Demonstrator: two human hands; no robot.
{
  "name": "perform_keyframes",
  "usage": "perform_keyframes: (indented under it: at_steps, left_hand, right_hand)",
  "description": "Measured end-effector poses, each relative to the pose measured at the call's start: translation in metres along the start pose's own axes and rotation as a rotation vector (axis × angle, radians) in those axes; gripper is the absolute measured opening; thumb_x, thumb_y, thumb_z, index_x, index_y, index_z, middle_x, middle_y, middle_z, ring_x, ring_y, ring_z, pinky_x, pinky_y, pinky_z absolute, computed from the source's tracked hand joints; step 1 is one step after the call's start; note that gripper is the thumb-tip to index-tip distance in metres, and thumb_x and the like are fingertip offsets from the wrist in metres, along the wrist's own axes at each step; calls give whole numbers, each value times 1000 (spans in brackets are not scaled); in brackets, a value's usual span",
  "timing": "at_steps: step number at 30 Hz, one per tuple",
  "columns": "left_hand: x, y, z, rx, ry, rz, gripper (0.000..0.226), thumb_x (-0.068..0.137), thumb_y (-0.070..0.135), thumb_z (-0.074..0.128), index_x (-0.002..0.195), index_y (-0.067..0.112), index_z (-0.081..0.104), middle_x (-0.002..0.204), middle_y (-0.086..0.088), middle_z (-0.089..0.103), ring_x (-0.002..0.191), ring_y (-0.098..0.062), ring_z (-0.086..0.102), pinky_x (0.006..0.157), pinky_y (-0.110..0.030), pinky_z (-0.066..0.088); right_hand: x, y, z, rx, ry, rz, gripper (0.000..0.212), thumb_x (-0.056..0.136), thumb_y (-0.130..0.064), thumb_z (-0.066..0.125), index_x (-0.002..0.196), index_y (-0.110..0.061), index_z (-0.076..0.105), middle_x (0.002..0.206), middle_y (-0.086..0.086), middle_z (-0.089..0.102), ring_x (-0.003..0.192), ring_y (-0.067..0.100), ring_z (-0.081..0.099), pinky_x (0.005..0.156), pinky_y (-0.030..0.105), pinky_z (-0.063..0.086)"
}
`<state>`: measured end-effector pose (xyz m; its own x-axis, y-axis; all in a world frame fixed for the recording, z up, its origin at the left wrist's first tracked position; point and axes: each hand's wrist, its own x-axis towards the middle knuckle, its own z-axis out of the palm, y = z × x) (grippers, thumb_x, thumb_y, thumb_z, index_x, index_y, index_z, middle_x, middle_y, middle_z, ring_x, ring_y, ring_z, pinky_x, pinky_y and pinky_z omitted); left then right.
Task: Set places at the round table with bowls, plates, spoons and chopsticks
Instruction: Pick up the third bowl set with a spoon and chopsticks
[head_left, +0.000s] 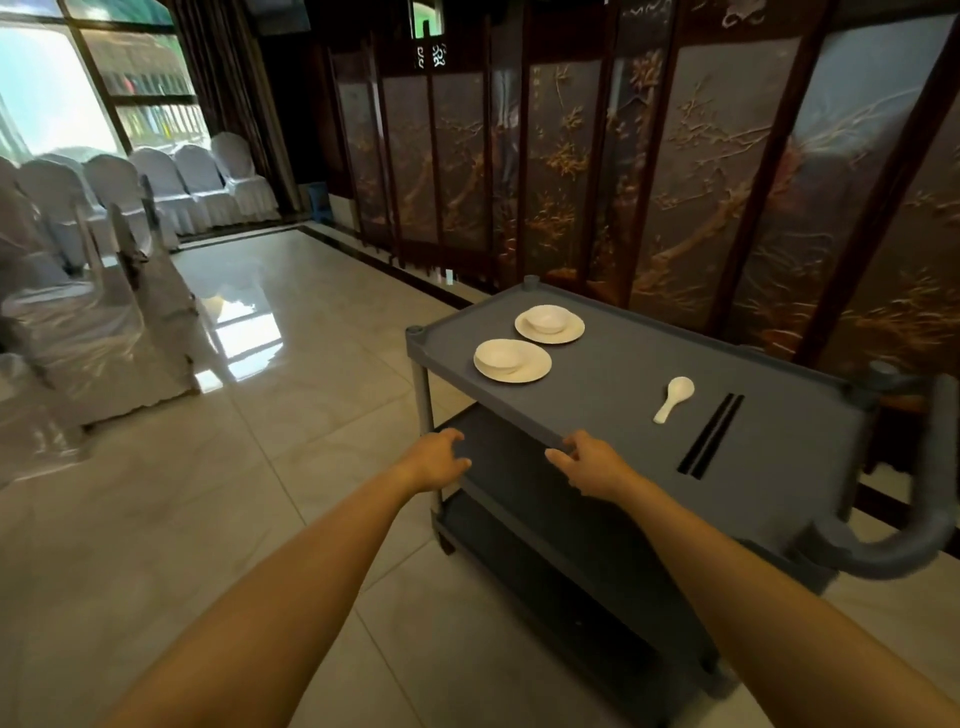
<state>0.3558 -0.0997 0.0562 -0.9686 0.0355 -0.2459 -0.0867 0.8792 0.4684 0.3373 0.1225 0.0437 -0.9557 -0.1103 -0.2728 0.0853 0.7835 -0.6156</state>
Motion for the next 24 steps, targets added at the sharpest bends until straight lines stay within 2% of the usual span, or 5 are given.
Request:
perform_keyframes:
  at_steps: [6, 11, 17, 21, 24]
  left_hand:
    - [134, -7, -26, -10, 7, -4, 45, 94, 23, 49, 136, 10, 41, 130, -14, 55, 116, -28, 55, 96, -35, 45]
    - [229, -17, -47, -117, 15, -61, 39, 94, 20, 43, 132, 13, 44, 123, -15, 58, 92, -26, 60, 75, -33, 50]
    - [312, -25, -41, -287, 1, -154, 46, 96, 33, 45, 136, 10, 42, 136, -13, 49, 100, -30, 61, 68, -28, 53]
    - [356, -21, -34, -411, -30, -205, 42, 96, 34, 47, 124, 3, 49, 85, -10, 63, 60, -17, 59, 48, -22, 50]
    - [384, -15, -31, -430, -112, -205, 38, 97, 29, 47, 124, 4, 48, 73, -9, 62, 52, -15, 57, 38, -19, 49]
  right_hand:
    - [133, -1, -17, 124, 36, 95, 48, 96, -39, 43, 131, -6, 43, 127, 17, 54, 108, 31, 58, 92, 41, 51]
    - [223, 4, -26, 183, 43, 155, 39, 98, -33, 41, 118, -1, 50, 115, 21, 60, 101, 33, 60, 90, 44, 51]
    - [283, 5, -20, 308, -7, 290, 36, 100, -30, 36, 115, 0, 48, 88, 15, 58, 69, 24, 61, 57, 30, 52]
    - [311, 10, -16, 473, 35, 353, 36, 100, -24, 34, 114, 6, 50, 94, 18, 58, 59, 20, 59, 51, 30, 53]
    - [330, 10, -15, 554, 62, 389, 36, 100, -21, 33, 109, 8, 53, 88, 17, 61, 56, 20, 60, 45, 27, 54]
